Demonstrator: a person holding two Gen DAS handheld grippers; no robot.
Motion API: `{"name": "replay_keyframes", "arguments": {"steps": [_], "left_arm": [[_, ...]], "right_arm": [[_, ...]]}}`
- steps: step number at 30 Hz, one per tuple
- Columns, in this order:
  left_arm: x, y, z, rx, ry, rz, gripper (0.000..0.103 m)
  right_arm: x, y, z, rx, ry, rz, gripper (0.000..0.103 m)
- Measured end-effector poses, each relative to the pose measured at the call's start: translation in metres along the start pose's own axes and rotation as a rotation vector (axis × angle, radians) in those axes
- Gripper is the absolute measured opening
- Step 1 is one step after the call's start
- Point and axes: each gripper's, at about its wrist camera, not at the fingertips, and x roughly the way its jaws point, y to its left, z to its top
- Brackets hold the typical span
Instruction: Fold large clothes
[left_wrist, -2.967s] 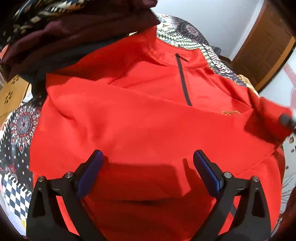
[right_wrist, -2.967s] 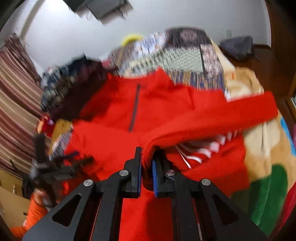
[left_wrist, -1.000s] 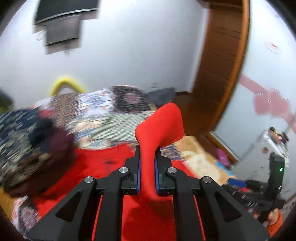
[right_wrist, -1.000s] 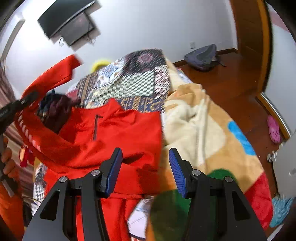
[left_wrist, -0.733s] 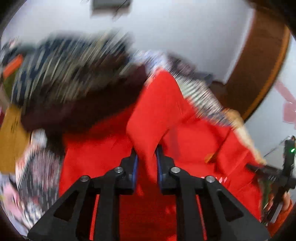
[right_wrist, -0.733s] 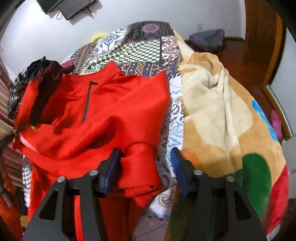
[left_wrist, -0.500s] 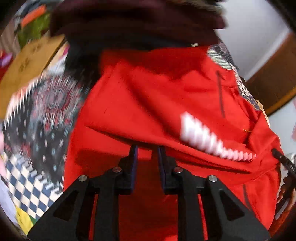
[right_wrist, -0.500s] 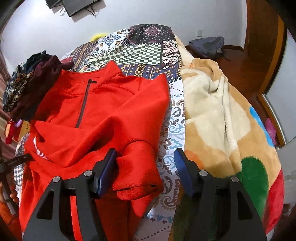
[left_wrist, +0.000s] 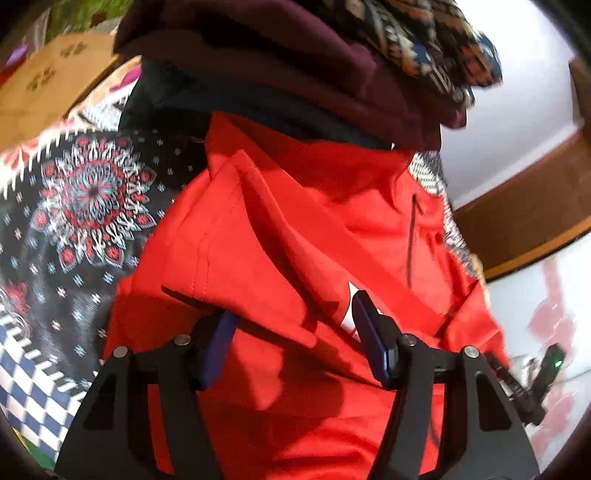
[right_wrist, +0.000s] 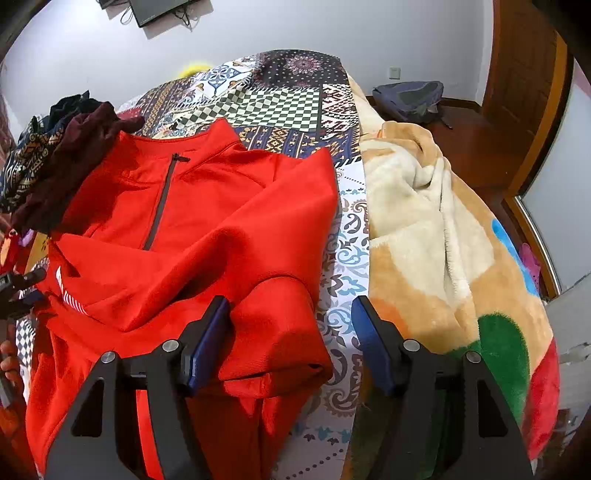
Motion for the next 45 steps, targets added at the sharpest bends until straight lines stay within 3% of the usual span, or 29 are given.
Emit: {"name": "replay_keyframes", "arguments": {"steps": [4,7,9,11,16,21,25,29,33,36,39,41,45], "left_arm": [[0.012,0.016,-0.004,-0.033,0.024,0.024,0.059],[0.016,0.017,-0.010,-0.004,0.007,0.092,0.035],[0.015,0.014,-0.014,0.035,-0.021,0.131,0.027],[0.015,0.013,-0.016,0.052,-0.031,0.138,0.012],[0.012,0.005,-0.012,0.085,-0.053,0.140,0.002],[-0.024,-0.015,-0.005,0.147,-0.159,0.117,0.002],[-0.053,-0.016,-0.001,0.181,-0.237,0.141,0.002],[-0.049,0.002,-0.006,0.168,-0.195,0.179,0.002],[-0.023,0.028,-0.023,0.143,-0.068,0.214,0.003],[-0.013,0.041,-0.036,0.155,-0.004,0.224,0.008],[-0.020,0.045,-0.040,0.154,-0.009,0.240,0.020],[-0.025,0.047,-0.042,0.144,-0.027,0.285,0.046],[-0.036,0.045,-0.046,0.154,-0.044,0.332,0.051]], "right_arm": [[-0.008,0.009,0.008,-0.049,-0.021,-0.052,0.065],[-0.018,0.024,0.015,-0.131,-0.052,-0.095,0.065],[-0.018,0.036,0.019,-0.195,-0.041,-0.096,0.065],[-0.012,0.053,0.023,-0.282,-0.012,-0.095,0.065],[0.022,0.085,0.024,-0.521,0.080,-0.206,0.065],[0.047,0.094,0.032,-0.635,0.186,-0.227,0.065],[0.054,0.084,0.054,-0.556,0.176,-0.264,0.065],[0.064,0.054,0.074,-0.347,0.180,-0.278,0.065],[0.055,0.046,0.068,-0.287,0.199,-0.210,0.065],[0.039,0.049,0.059,-0.305,0.174,-0.176,0.065],[0.026,0.051,0.047,-0.329,0.162,-0.168,0.065],[0.019,0.046,0.036,-0.330,0.157,-0.177,0.065],[0.008,0.031,0.023,-0.271,0.147,-0.133,0.066]]}}
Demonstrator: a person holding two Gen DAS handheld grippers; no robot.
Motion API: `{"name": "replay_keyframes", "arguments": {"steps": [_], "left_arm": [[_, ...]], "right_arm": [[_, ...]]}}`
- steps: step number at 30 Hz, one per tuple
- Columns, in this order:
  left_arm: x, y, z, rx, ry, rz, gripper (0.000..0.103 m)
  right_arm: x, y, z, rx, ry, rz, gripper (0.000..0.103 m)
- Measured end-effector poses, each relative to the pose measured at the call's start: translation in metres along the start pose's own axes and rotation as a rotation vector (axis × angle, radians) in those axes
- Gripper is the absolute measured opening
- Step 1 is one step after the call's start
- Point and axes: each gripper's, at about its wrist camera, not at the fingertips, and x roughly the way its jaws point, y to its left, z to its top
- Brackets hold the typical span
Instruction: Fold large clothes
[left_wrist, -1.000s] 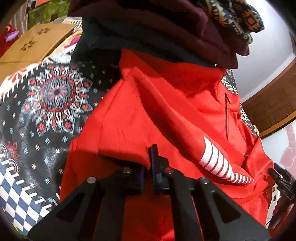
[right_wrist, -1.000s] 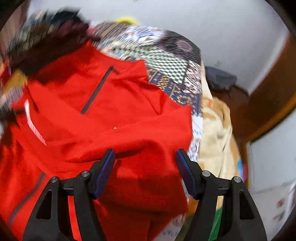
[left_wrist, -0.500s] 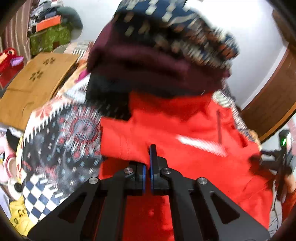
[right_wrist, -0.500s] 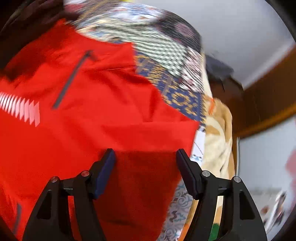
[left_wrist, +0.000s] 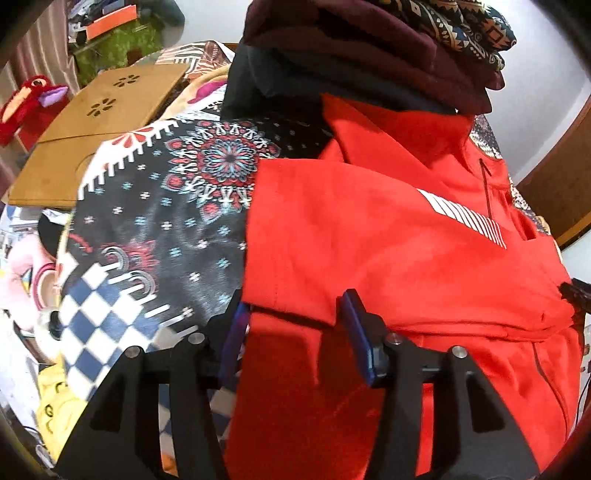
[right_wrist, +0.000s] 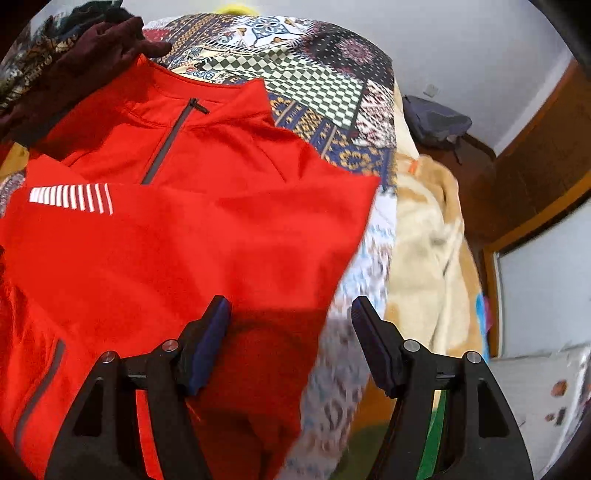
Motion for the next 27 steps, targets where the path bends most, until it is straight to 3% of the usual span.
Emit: {"name": "replay_keyframes", "arguments": {"steps": [2,7,12,19,27], "left_arm": [[-0.005,0.000,0.000,0.016,-0.003,0.024,0.051],[-0.020,-0.016,0.008,0.077,-0.034,0.040,0.052],[-0.035,-0.053,0.029,0.178,-0.091,0.026,0.058],[-0.037,-0.118,0.066,0.334,-0.165,-0.008,0.060],[0.002,-0.179,0.102,0.468,-0.204,0.010,0.060]], "right_arm": [[-0.006,-0.009,-0.007,0.053,-0.004,0.029,0.072],[-0.020,-0.023,-0.016,0.134,-0.022,0.078,0.072],[-0.040,-0.023,-0.007,0.123,-0.086,0.064,0.072],[-0.056,-0.021,0.021,0.111,-0.182,0.097,0.072],[-0.028,-0.008,0.070,0.080,-0.172,0.162,0.072]]}}
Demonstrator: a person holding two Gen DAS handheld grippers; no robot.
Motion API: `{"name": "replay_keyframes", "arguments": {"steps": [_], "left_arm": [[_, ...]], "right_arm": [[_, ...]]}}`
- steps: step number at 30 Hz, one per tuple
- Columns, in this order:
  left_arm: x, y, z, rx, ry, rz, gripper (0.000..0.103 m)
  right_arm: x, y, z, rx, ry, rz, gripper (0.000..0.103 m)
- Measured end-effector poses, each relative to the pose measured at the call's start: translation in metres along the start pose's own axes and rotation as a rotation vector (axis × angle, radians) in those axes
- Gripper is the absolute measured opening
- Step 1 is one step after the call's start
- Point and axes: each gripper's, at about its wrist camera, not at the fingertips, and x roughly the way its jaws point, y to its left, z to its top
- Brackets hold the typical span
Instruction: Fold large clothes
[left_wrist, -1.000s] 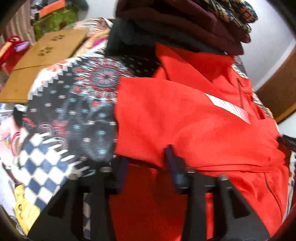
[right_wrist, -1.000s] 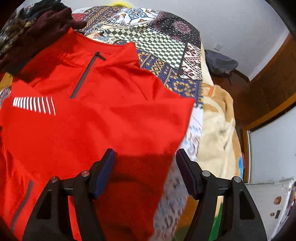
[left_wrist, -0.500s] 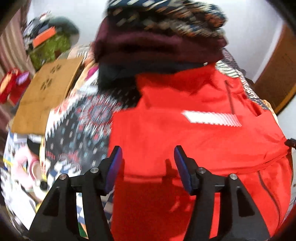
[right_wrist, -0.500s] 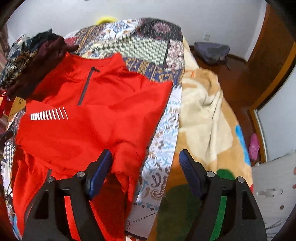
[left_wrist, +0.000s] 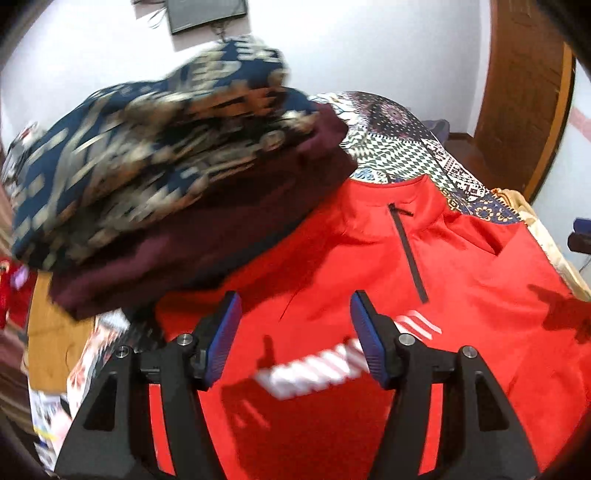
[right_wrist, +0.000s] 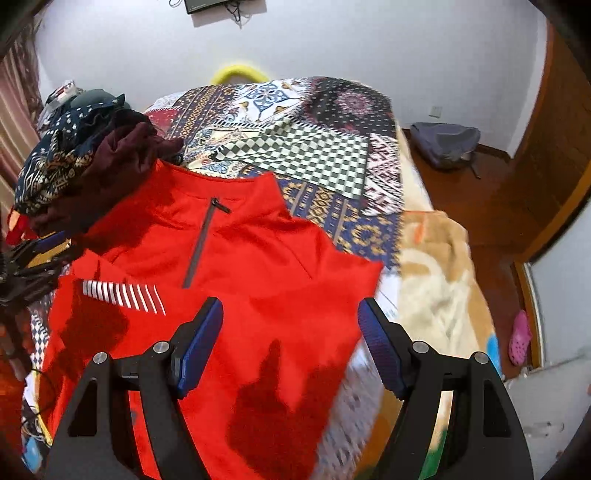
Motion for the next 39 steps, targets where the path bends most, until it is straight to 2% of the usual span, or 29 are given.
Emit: {"name": "replay_keyframes", "arguments": {"steps": [6,9,11,13,15,18,19,20,22,24,25,26,29,32,39], "left_arm": [[0.042,-0.014,0.025,0.078,-0.011,0.032,0.059],[0.061,-0.016,0.034,0.096,-0.001,0.014,0.058],[0.075,-0.020,0.037,0.128,0.032,0.012,0.058],[0.087,-0.024,0.037,0.170,0.031,0.045,0.058],[0.093,-0.024,0.037,0.168,0.016,0.049,0.057],[0.094,-0.021,0.036,0.140,-0.016,0.059,0.047],[0.095,-0.020,0.035,0.135,-0.014,0.067,0.039],[0.097,-0.017,0.035,0.127,-0.003,0.076,0.028],[0.097,-0.008,0.035,0.088,0.013,0.047,0.021],[0.094,0.004,0.037,0.030,0.032,-0.026,0.016],[0.093,0.007,0.038,0.018,0.037,-0.044,0.012],[0.091,0.009,0.039,0.012,0.039,-0.055,0.008],[0.084,0.015,0.039,-0.030,0.052,-0.094,0.000],[0.074,0.019,0.036,-0.061,0.066,-0.159,0.000],[0.028,0.013,0.022,-0.054,0.037,-0.167,0.000]], "right_arm": [[0.048,0.006,0.040,0.015,0.056,0.071,0.072],[0.075,0.006,0.060,0.031,0.086,0.085,0.072],[0.097,0.005,0.073,0.047,0.113,0.090,0.072],[0.118,0.005,0.085,0.051,0.156,0.096,0.072],[0.138,0.005,0.094,0.058,0.187,0.104,0.072],[0.168,0.006,0.102,0.079,0.216,0.096,0.071],[0.175,0.006,0.102,0.088,0.228,0.096,0.063],[0.185,0.006,0.100,0.106,0.247,0.107,0.050],[0.193,0.007,0.096,0.131,0.260,0.136,0.040],[0.189,0.012,0.093,0.104,0.219,0.128,0.033],[0.185,0.014,0.091,0.089,0.206,0.134,0.020],[0.180,0.016,0.090,0.084,0.197,0.144,0.012],[0.155,0.022,0.086,0.068,0.154,0.158,0.010],[0.120,0.028,0.077,0.038,0.110,0.176,0.009],[0.055,0.048,0.052,-0.026,0.021,0.197,0.009]]}}
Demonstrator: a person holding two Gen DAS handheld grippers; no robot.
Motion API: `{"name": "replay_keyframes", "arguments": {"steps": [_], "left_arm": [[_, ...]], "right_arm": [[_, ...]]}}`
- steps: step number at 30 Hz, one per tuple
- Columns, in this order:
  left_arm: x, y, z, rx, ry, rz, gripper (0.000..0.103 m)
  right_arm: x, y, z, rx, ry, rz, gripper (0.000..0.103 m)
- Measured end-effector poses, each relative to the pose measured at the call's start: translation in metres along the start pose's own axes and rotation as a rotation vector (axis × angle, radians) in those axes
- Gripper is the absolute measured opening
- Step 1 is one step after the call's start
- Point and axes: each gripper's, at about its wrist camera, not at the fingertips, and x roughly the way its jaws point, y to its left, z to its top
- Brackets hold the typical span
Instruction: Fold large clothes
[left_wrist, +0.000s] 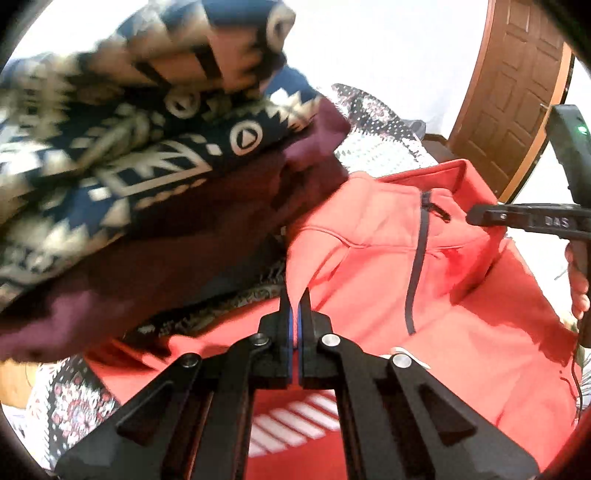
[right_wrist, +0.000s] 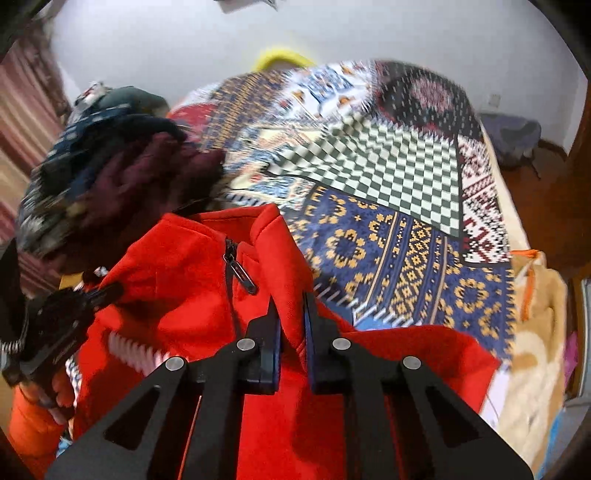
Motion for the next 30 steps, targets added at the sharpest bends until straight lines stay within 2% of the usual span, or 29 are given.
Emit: {"name": "replay_keyframes", "arguments": {"steps": [4,8,13,17,21,24,26,27,29,30], "left_arm": [[-0.032,0.001,-0.012,-0.017,-0.031,-0.009,0.000],[-0.066,0.010,-0.036,-0.035,-0.054,-0.038,0.000],[-0.096,0.015,-0.075,-0.043,-0.048,-0.056,0.000],[-0.094,0.012,-0.112,-0.052,-0.015,-0.062,0.000],[-0.084,0.010,-0.156,-0.070,0.070,-0.048,0.001],[-0.080,0.014,-0.178,-0.104,0.127,-0.032,0.009],[-0.079,0.015,-0.186,-0.109,0.149,0.009,0.016],[-0.082,0.013,-0.190,-0.109,0.150,0.025,0.018],[-0.088,0.013,-0.196,-0.111,0.138,0.056,0.031],[-0.091,0.014,-0.197,-0.114,0.127,0.067,0.033]], "right_arm": [[-0.032,0.008,-0.025,0.022,-0.058,0.040,0.009],[-0.059,0.016,-0.069,0.067,-0.098,0.088,0.009],[-0.068,0.036,-0.115,0.043,-0.072,0.102,0.009],[-0.060,0.035,-0.144,0.067,-0.022,0.088,0.009],[-0.066,0.041,-0.165,0.043,-0.017,0.061,0.010],[-0.072,0.045,-0.178,0.025,-0.028,0.028,0.013],[-0.075,0.043,-0.184,0.031,-0.029,0.005,0.015],[-0.077,0.042,-0.189,0.040,-0.028,0.006,0.016],[-0.079,0.037,-0.193,0.070,-0.028,0.002,0.016],[-0.080,0.037,-0.196,0.077,-0.031,-0.001,0.016]]}}
